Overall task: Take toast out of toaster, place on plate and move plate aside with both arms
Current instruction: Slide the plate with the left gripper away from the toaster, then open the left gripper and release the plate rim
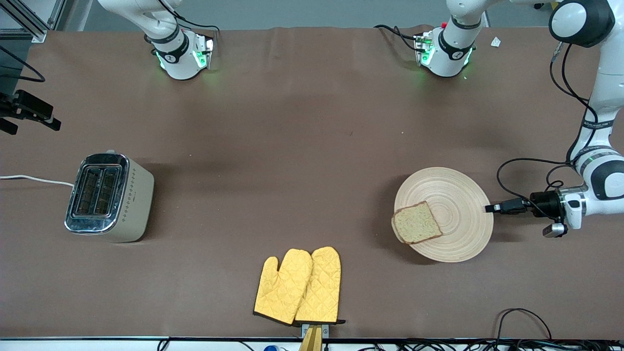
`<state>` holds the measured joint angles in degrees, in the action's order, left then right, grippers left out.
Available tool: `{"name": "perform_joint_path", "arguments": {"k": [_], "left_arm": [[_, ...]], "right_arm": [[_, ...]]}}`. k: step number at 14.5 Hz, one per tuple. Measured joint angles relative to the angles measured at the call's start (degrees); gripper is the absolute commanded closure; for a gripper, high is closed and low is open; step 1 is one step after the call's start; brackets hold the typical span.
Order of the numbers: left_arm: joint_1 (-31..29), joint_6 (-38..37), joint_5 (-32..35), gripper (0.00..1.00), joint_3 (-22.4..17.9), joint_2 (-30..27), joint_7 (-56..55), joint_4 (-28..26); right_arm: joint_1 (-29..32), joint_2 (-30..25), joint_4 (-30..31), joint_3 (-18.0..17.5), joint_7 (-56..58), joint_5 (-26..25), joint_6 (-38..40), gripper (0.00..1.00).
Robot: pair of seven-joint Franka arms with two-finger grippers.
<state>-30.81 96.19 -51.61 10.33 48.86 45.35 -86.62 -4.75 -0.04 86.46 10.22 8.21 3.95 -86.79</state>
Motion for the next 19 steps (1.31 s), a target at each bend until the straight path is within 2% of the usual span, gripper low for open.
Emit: {"name": "perform_joint_path", "arguments": {"k": [3,5,7,9,13,19], "left_arm": [[-0.4,0.0,0.0,0.99,-2.0,0.0,0.0,0.0],[-0.4,0.0,0.0,0.89,-2.7,0.0,0.0,0.0],[-0.3,0.0,0.0,0.58,-2.7,0.5,0.0,0.0],[-0.3,0.1,0.4,0.00,-2.7,1.1,0.1,0.0],[-0.4,0.0,2.5,0.00,-2.7,1.0,0.1,1.1],[-0.5,-0.6,11.0,0.00,-2.7,-0.6,-4.1,9.1]], "right_arm": [[0.0,0.0,0.0,-0.1,0.2,-0.3,0.0,0.00],[0.0,0.0,0.0,-0.1,0.2,-1.2,0.0,0.00],[0.0,0.0,0.0,0.0,0.2,-1.9,0.1,0.00],[0.0,0.0,0.0,0.1,0.2,-2.3,0.1,0.00],[0.0,0.0,0.0,0.1,0.2,-3.3,0.2,0.00],[0.1,0.0,-0.1,0.2,0.2,-4.1,0.6,0.00]]}}
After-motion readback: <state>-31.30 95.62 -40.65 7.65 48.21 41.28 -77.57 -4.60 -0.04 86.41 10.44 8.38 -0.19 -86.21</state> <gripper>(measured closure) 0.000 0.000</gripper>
